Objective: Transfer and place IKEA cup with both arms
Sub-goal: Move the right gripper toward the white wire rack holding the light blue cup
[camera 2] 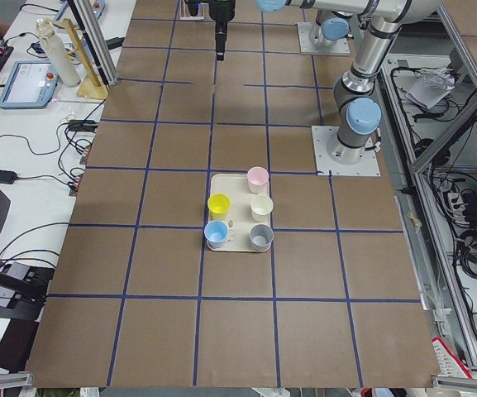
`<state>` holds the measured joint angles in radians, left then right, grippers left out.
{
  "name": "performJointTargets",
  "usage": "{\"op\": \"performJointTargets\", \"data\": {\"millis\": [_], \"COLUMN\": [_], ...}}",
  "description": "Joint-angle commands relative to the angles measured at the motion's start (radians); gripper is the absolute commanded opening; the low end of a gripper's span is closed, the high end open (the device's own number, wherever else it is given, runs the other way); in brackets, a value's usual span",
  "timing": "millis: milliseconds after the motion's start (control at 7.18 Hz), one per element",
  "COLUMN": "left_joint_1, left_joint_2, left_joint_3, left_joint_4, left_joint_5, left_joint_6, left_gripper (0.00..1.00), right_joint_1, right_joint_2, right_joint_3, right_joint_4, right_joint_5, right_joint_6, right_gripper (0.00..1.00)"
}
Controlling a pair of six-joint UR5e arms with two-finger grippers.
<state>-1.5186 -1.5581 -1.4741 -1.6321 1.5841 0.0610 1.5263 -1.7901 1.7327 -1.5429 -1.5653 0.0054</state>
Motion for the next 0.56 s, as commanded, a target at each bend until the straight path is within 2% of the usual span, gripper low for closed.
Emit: {"op": "performJointTargets", "data": {"millis": [0, 418], "left_joint_1": [0.0, 0.0], "left_joint_2": [0.0, 0.0], "left_joint_3": [0.001, 0.001], "left_joint_4": [0.0, 0.0], "left_joint_5": [-0.006, -0.009], "left_joint_6": [0.0, -0.001], "left_gripper": [1.0, 1.0], "right_joint_1": [-0.006, -0.015], "right_joint_2": [0.001, 0.003], "right_joint_3": [-0.001, -0.002], "right_joint_4": [0.006, -0.006], "right_joint_5": [-0.002, -0.044], "right_joint_6": [-0.008, -0.01], "right_gripper": [1.0, 1.0]}}
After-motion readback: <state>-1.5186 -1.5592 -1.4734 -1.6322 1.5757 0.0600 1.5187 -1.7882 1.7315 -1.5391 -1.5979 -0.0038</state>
